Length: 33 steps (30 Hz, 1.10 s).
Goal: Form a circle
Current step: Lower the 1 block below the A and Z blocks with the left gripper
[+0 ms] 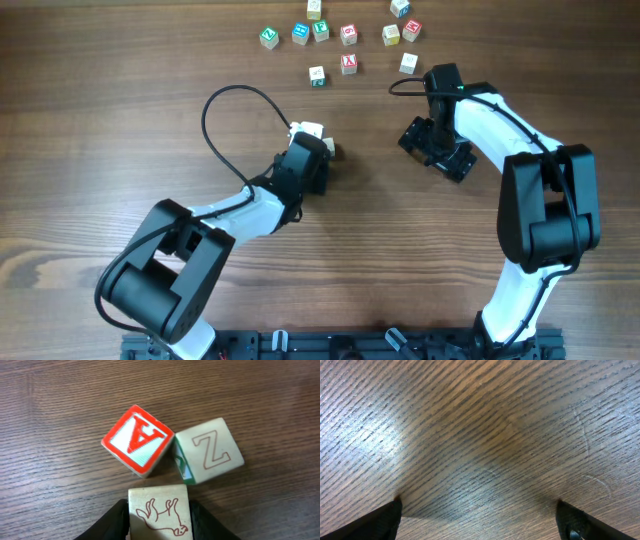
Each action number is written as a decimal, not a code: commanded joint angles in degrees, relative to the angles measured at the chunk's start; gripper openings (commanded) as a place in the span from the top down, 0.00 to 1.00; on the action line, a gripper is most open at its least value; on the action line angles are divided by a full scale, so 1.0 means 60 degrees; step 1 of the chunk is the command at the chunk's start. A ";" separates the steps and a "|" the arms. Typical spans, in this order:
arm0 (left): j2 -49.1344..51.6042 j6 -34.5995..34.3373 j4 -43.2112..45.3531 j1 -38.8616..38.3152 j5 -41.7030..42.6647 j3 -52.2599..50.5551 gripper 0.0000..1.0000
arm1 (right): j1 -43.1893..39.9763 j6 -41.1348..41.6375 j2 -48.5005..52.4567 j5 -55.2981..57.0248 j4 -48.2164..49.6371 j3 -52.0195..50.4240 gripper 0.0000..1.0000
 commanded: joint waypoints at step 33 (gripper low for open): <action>0.0098 0.0124 0.0284 0.0127 0.0095 -0.0095 0.78 | 0.0011 -0.0011 0.0361 0.0688 0.0164 -0.0331 0.01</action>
